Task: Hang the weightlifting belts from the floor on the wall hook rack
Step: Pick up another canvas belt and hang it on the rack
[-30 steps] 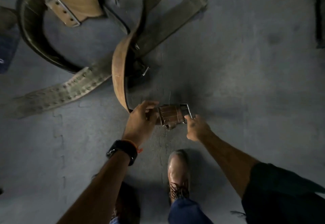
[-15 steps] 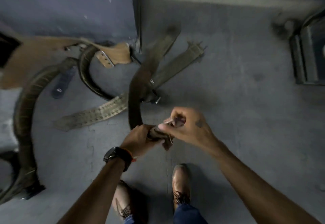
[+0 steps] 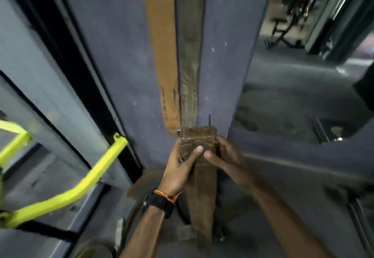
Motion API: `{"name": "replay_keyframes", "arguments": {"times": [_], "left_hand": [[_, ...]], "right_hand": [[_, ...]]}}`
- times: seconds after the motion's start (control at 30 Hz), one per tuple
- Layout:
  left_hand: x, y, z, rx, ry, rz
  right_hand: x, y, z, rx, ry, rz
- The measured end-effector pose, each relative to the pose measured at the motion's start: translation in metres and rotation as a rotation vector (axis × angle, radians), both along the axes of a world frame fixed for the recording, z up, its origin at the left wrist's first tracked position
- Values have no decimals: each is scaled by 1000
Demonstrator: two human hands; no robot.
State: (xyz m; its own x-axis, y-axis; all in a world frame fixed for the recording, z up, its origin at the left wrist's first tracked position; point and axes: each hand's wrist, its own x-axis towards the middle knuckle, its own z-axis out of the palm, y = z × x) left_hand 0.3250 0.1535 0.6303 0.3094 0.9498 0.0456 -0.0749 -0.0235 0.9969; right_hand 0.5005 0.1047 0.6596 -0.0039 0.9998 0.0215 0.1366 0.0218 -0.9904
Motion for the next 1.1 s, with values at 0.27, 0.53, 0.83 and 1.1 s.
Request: {"name": "replay_keyframes", "arguments": {"times": [0.27,0.53,0.83,1.1], "left_hand": [[-82,62,226,323,-90,137],[-113,135,316,503,-112,270],[-132,238,420,635,47,228],[-154,337,488,667,5,161]], "right_hand": [[-74,82,189,330,-12,-75],[-109,145,284,455,-172,-82],[-118,253,370,706,-404,-151],[-128,358,460,837,-513,-302]]}}
